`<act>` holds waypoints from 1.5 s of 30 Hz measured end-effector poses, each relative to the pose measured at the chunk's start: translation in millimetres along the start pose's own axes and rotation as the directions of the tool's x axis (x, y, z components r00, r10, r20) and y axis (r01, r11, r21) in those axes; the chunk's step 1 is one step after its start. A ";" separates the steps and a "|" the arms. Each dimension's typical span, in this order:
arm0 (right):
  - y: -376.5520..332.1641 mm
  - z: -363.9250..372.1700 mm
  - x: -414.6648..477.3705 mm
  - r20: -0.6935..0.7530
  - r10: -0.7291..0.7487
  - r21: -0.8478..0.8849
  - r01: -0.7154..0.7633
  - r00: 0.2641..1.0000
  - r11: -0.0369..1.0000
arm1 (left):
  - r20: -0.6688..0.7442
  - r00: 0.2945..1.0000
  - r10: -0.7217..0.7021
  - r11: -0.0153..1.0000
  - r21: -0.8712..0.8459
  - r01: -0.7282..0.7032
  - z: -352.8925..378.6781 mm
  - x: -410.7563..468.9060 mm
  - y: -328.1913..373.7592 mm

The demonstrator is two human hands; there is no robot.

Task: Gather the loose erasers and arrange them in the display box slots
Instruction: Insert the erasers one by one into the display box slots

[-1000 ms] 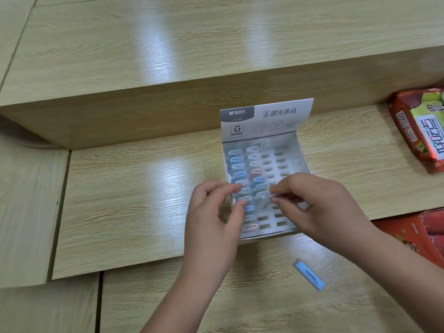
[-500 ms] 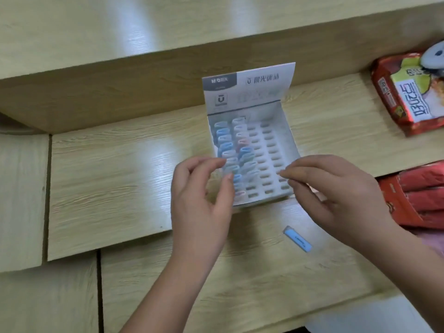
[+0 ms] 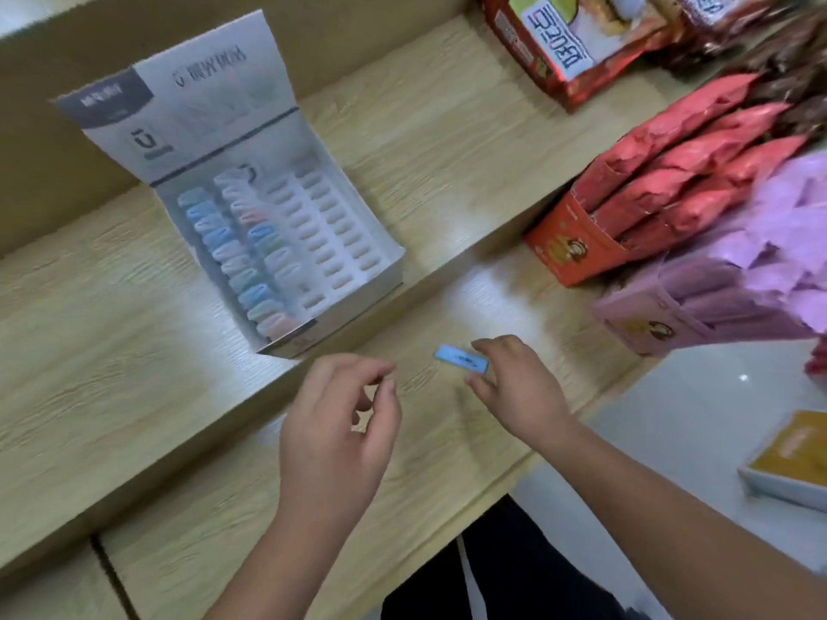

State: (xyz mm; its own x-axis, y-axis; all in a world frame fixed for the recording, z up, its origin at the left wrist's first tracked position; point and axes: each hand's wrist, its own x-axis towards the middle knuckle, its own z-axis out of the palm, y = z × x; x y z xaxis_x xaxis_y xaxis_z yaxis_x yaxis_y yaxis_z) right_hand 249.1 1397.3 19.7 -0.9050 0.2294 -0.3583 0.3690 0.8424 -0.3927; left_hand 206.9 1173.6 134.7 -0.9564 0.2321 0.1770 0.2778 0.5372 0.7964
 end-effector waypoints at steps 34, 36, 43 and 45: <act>-180.1 -158.9 31.8 -0.142 -0.463 0.523 0.464 0.875 0.715 | -0.174 0.976 0.133 0.903 0.428 -0.047 -49.7 38.0 -36.3; -191.7 -157.1 36.9 -0.067 -0.502 0.529 0.457 0.862 0.715 | -0.170 0.978 0.122 0.903 0.429 -0.038 -48.9 37.5 -36.7; -212.5 -152.6 53.4 0.111 -0.483 0.499 0.371 0.869 0.783 | -0.140 0.983 0.122 0.900 0.434 -0.049 -49.6 33.7 -39.2; -213.7 -151.3 54.0 0.089 -0.460 0.515 0.354 0.884 0.781 | -0.140 0.983 0.121 0.899 0.434 -0.049 -49.3 33.4 -39.0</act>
State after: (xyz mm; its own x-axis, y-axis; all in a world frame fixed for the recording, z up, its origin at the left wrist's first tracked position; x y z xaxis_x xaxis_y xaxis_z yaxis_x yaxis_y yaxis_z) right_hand 89.3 1303.5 212.4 -0.9503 -0.2280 -0.2118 0.0766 0.4880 -0.8695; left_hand 159.7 1120.4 138.1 -0.9187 0.1799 0.3515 0.3360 0.8239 0.4563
